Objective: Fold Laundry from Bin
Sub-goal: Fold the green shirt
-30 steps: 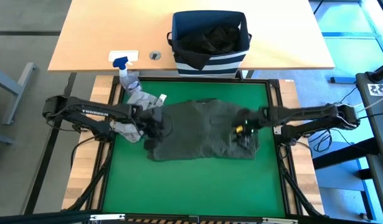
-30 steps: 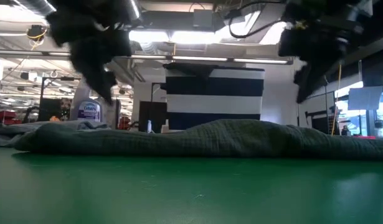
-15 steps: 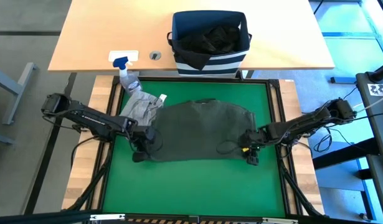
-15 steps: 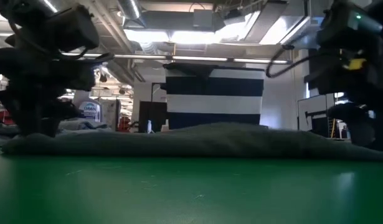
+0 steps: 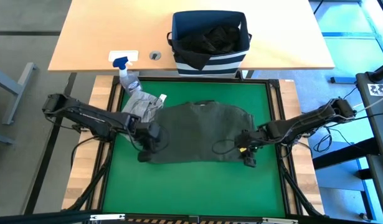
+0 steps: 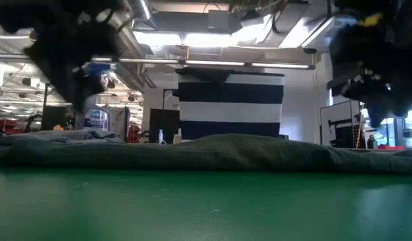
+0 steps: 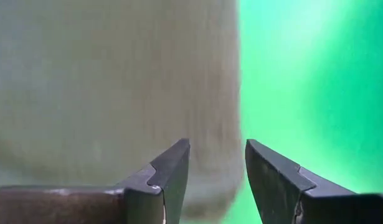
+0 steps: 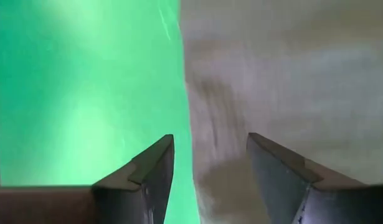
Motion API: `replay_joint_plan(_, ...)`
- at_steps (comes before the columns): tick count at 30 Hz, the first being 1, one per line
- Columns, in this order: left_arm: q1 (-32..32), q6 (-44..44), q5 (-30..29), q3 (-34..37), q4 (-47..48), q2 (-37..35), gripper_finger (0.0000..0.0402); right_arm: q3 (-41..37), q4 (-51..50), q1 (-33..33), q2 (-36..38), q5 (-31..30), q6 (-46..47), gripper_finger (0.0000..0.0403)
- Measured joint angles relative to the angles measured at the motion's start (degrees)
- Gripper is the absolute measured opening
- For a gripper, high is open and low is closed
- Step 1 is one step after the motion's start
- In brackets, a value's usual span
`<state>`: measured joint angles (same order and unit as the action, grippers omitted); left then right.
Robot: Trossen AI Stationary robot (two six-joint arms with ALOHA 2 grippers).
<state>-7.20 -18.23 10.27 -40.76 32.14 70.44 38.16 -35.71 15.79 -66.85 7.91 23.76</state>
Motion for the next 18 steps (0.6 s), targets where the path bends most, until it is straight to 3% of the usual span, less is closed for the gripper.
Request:
replay_joint_plan(4, -0.52, 1.13, -4.86, 1.10, -6.96, 0.05, 0.0152, -1.69, 7.81, 0.00, -1.17, -2.92, -0.01, 0.0202)
replay_joint_plan(11, -2.05, -0.55, -4.79, 7.12, -8.86, 0.65, 0.0152, -5.45, 7.76, 0.00, -4.99, -3.87, 2.96, 0.0204)
replay_joint_plan(18, -2.08, -2.67, -4.52, 10.82, -6.32, 0.65, 0.0169, -6.33, 6.16, -0.02, -6.33, 0.11, 3.44, 0.0255)
